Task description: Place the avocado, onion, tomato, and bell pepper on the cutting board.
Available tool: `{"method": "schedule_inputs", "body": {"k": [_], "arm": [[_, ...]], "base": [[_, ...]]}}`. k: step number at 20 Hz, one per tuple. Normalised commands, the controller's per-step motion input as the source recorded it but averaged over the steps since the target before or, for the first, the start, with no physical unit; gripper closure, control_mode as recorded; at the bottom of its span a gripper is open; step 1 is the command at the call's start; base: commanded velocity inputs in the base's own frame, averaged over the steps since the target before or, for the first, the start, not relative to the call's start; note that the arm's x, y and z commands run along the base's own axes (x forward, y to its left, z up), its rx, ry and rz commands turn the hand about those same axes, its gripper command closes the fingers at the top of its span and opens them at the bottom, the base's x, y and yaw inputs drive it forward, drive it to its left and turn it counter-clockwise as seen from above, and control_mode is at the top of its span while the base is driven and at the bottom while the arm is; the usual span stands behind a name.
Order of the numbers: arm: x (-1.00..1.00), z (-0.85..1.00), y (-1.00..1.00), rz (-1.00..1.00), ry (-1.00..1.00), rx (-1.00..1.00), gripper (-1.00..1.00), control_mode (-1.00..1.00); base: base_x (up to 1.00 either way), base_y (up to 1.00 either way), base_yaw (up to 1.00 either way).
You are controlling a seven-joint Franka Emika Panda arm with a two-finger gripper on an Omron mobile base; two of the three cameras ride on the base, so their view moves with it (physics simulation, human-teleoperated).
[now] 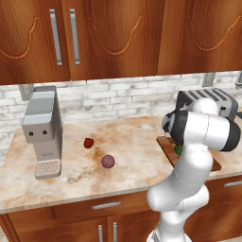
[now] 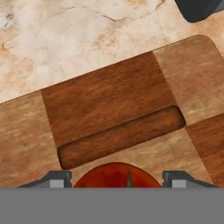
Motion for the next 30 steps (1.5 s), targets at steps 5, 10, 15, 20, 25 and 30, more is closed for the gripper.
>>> {"method": "schedule_inputs", "body": {"k": [5, 10, 15, 20, 25, 30], "arm": [[0.00, -0.07, -0.01, 0.00, 0.00, 0.00, -1.00, -1.00], [0.00, 0.18, -0.03, 0.00, 0.00, 0.00, -1.00, -1.00], [0.00, 0.26, 0.00, 0.00, 0.00, 0.00, -1.00, -1.00], [-0.27, 0.41, 0.04, 0.00, -0.09, 0.00, -1.00, -1.00], [-0.84, 0.17, 0.42, 0.00, -0.22, 0.00, -1.00, -1.00], [-0.85, 0.27, 0.84, 0.00, -0.24, -0.01, -1.00, -1.00]], "base": [[0.00, 0.00, 0.00], [0.00, 0.00, 0.00], [0.00, 0.00, 0.00], [0.00, 0.00, 0.00], [0.00, 0.00, 0.00], [0.00, 0.00, 0.00]]}}
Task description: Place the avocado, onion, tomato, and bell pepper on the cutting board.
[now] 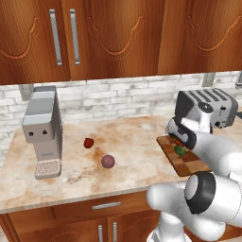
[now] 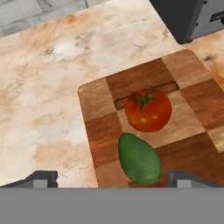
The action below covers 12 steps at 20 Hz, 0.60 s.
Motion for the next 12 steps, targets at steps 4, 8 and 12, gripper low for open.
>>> {"method": "schedule_inputs", "body": {"k": [4, 8, 12], "arm": [[-0.69, 0.68, 0.98, 0.02, -0.12, 0.00, -1.00, -1.00], [-0.62, 0.80, 0.87, 0.04, -0.02, 0.00, -1.00, -1.00], [-0.55, 0.86, 0.70, 0.10, 0.00, 0.00, -1.00, -1.00]], "base": [[0.00, 0.00, 0.00], [0.00, 0.00, 0.00], [0.00, 0.00, 0.00]]}}
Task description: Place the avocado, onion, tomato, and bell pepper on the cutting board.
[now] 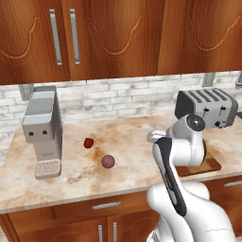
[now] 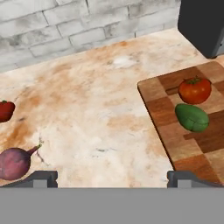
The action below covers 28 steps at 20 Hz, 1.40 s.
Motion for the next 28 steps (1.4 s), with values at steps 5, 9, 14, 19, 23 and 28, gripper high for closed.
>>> {"method": "schedule_inputs", "body": {"k": [5, 9, 14, 19, 23, 28], "arm": [[-0.45, 0.49, 0.53, 0.13, 0.00, 0.00, -1.00, -1.00], [-0.34, 0.09, 0.61, 0.15, 0.01, 0.00, -1.00, -1.00], [-0.26, 0.00, 0.73, 0.11, 0.00, 0.00, -1.00, -1.00], [0.00, 0.00, 0.57, 0.02, 0.00, 0.00, -1.00, -1.00], [0.04, 0.00, 0.30, 0.00, 0.00, 0.00, -1.00, -1.00], [0.18, 0.00, 0.24, 0.00, 0.04, 0.00, -1.00, -1.00]], "base": [[0.00, 0.00, 0.00], [0.00, 0.00, 0.00], [0.00, 0.00, 0.00], [0.00, 0.00, 0.00], [0.00, 0.00, 0.00], [0.00, 0.00, 0.00]]}}
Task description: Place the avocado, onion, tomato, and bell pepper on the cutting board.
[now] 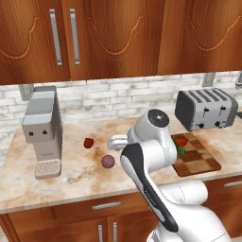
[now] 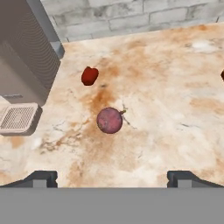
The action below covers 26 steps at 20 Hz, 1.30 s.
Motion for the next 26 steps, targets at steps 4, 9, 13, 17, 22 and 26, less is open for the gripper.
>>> {"method": "schedule_inputs", "body": {"k": [4, 9, 13, 17, 22, 26], "arm": [[0.23, -0.15, 0.04, 0.00, 0.08, 0.00, -1.00, -1.00], [0.29, -0.27, 0.00, 0.00, 0.14, 0.00, -1.00, -1.00], [0.25, -0.20, 0.12, 0.00, 0.09, 0.00, -1.00, -1.00], [0.23, -0.12, 0.17, 0.00, 0.06, 0.00, -1.00, -1.00], [0.14, -0.20, 0.15, 0.00, 0.06, 0.00, -1.00, -1.00], [0.20, -0.21, 0.13, 0.00, 0.03, 0.00, -1.00, -1.00]], "base": [[0.00, 0.00, 0.00], [0.00, 0.00, 0.00], [0.00, 0.00, 0.00], [0.00, 0.00, 0.00], [0.00, 0.00, 0.00], [0.00, 0.00, 0.00]]}}
